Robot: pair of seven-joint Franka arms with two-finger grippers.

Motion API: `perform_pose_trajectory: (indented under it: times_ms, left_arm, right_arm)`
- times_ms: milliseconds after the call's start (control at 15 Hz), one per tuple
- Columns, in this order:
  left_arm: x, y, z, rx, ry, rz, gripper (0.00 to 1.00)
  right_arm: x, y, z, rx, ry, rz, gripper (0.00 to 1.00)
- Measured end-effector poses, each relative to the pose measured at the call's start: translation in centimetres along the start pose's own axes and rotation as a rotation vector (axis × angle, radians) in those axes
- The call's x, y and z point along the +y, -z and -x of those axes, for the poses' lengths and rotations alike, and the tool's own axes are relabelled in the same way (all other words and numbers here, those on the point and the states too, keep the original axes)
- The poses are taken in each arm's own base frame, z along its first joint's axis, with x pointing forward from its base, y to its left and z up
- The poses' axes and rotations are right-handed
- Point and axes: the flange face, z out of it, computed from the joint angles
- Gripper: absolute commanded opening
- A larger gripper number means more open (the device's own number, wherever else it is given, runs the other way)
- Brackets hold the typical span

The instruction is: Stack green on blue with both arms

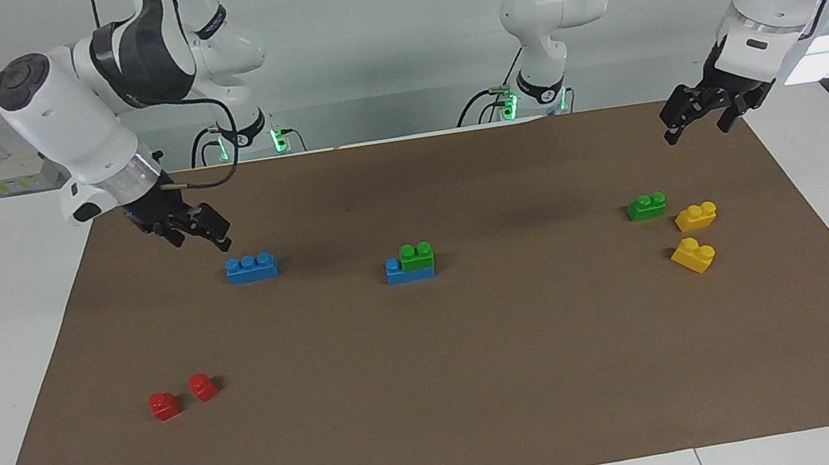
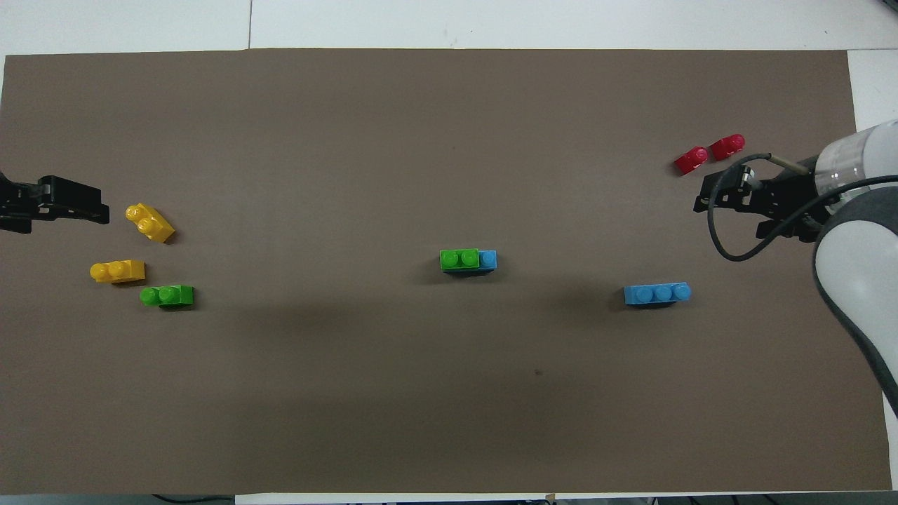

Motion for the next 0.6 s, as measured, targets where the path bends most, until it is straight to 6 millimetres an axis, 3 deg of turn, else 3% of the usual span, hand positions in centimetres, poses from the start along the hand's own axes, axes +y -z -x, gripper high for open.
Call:
perform_pose_trajectory:
  times_ms: [333, 600]
  left_arm:
    - [0.1, 1.2, 0.0, 0.015, -0.006, 0.0, 1.0]
    - [0.1, 1.3, 0.0, 0.02, -0.007, 0.0, 1.0]
  right_arm:
    - [-0.1, 3.7, 1.8, 0.043, 0.201, 0.031, 1.0]
    - [-1.2, 4.5, 2.1, 0.058, 0.301, 0.043, 1.0]
